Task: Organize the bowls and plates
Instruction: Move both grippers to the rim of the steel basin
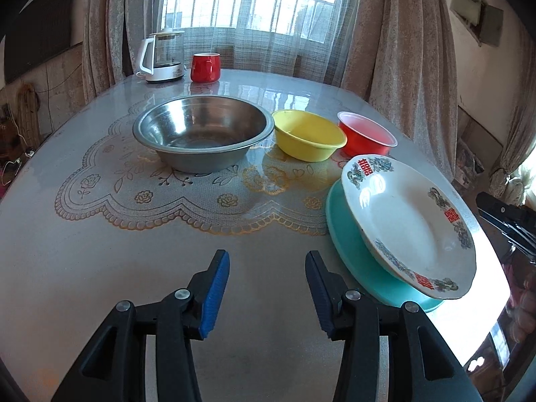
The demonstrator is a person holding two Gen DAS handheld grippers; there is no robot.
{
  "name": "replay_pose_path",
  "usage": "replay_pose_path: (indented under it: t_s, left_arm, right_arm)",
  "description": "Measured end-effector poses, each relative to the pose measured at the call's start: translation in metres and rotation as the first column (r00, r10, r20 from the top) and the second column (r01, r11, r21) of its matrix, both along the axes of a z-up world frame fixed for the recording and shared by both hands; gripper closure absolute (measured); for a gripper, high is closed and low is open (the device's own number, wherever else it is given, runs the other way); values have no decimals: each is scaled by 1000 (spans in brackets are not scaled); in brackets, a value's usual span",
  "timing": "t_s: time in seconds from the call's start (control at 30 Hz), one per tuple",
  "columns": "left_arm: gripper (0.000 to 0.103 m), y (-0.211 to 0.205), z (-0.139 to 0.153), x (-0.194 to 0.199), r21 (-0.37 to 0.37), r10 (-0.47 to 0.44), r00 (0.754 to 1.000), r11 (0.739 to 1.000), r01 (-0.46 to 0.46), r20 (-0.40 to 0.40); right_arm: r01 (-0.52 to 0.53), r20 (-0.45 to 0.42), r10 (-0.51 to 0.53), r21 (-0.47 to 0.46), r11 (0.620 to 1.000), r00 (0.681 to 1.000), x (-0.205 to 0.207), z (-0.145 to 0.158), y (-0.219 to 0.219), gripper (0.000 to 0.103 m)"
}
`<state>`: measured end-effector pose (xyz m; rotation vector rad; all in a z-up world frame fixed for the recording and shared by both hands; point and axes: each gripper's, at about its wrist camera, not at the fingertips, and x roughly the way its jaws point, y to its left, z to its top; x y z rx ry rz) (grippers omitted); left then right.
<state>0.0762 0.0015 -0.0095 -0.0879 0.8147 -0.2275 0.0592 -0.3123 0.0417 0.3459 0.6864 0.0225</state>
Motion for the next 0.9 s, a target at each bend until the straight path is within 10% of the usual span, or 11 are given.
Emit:
replay_pose_path:
  t_s: [0.53,0.9]
  left_arm:
    - [55,84,-3,13,2,182,983,983,-182,25]
    - [55,126,16,61,-128,231,973,964,-231,-21]
  right_arm:
    - [-388,-97,402,136,912,911,73,-4,132,65]
    - [-313,-176,382,325,893,907,145,-27,173,65]
